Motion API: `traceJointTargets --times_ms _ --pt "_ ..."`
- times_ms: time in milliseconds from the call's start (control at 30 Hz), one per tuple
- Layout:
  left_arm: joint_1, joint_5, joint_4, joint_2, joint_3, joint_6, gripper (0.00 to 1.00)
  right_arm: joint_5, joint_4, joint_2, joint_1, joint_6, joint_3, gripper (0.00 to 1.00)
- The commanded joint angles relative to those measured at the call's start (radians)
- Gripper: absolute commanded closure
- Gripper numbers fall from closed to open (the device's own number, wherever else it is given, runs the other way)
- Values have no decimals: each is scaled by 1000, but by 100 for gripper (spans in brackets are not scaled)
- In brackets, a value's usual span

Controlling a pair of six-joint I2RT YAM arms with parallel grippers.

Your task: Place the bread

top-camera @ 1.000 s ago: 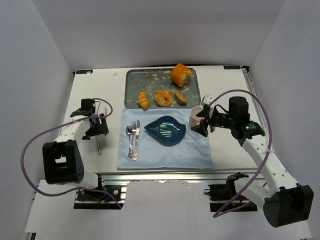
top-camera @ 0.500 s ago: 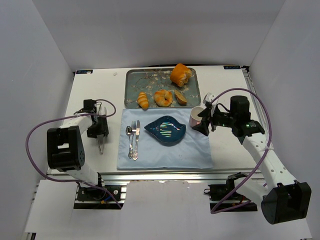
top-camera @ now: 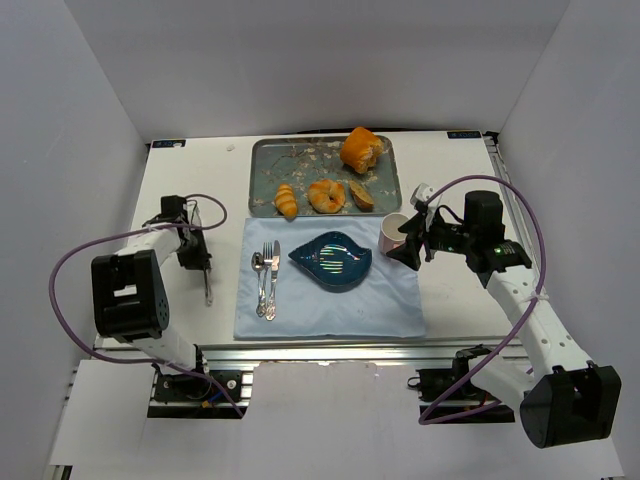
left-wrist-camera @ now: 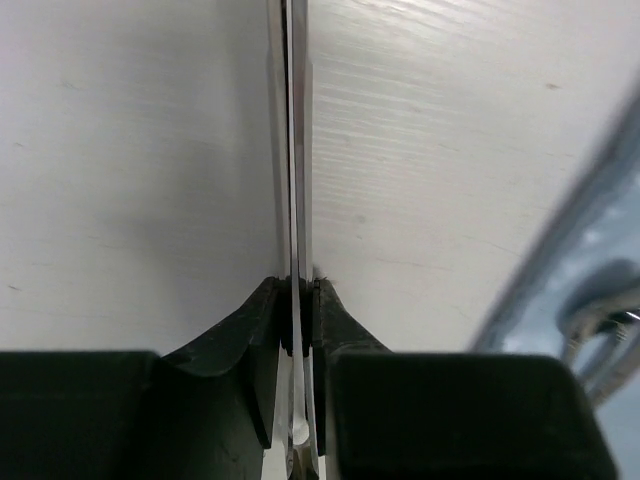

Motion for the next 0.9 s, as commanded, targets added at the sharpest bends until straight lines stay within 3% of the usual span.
traceJointTargets --times_ms 0,167,400,533,867 --pt "-8 118 -22 -139 71 -77 100 -22 22 -19 -8 14 40 24" --pt "-59 244 10 -259 89 -241 100 -23 28 -15 -11 22 38 24" --pt "-295 272 87 -307 71 -490 100 -31 38 -17 -13 33 37 24" --pt "-359 251 76 -300 91 -530 100 -31 37 -25 -15 31 32 24" --pt "-395 235 7 -232 151 -493 100 -31 46 -42 -19 43 17 24"
